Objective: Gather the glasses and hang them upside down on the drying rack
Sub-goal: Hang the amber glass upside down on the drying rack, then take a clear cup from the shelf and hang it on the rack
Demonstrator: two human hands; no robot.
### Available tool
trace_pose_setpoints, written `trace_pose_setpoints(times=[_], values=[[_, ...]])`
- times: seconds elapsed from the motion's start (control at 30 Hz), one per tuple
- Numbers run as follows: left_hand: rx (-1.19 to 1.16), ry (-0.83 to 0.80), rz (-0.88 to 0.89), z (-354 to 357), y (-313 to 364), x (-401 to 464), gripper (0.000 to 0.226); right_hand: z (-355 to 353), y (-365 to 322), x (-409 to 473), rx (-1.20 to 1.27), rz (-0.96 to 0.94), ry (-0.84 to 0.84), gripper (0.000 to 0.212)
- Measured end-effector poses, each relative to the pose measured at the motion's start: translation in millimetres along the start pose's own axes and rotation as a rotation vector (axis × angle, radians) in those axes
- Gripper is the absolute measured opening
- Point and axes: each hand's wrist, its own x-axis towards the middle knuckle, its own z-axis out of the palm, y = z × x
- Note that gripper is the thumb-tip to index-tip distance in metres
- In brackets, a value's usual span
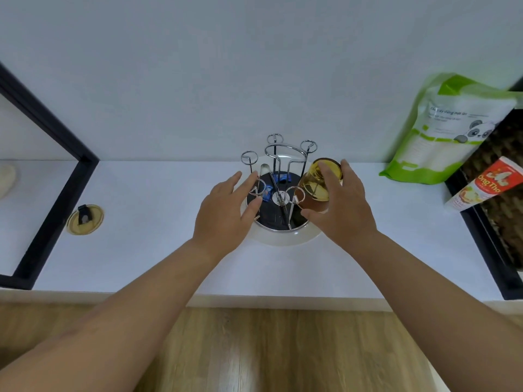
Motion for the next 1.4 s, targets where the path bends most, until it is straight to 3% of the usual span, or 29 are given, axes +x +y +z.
trace_pose_setpoints(times=[0.27,0.43,0.8,1.13,1.4], values=[[-0.017,-0.085,-0.047,-26.0,9.6,3.4,0.062,-24.6,-10.3,-10.7,0.016,-0.025,-0.063,0.105],[-0.033,-0.072,-0.013,-75.6,45.8,-1.5,0.062,-76.5,-24.3,-24.8,0.046,-0.105,-0.077,0.106],[0.020,0.109,0.259,-284.5,200.5,-25.7,0.061,-292.4,-116.2,-77.0,0.057,-0.261,0.001,0.109],[-0.021,0.240,0.431,-512.6,316.9,-78.0,0.057,-508.7,-225.9,-158.0,0.058,-0.302,0.290,0.099],[-0.192,0.269,0.579,-594.5,361.6,-157.9,0.057,-615.6,-282.2,-260.8,0.081,-0.294,0.427,0.094]])
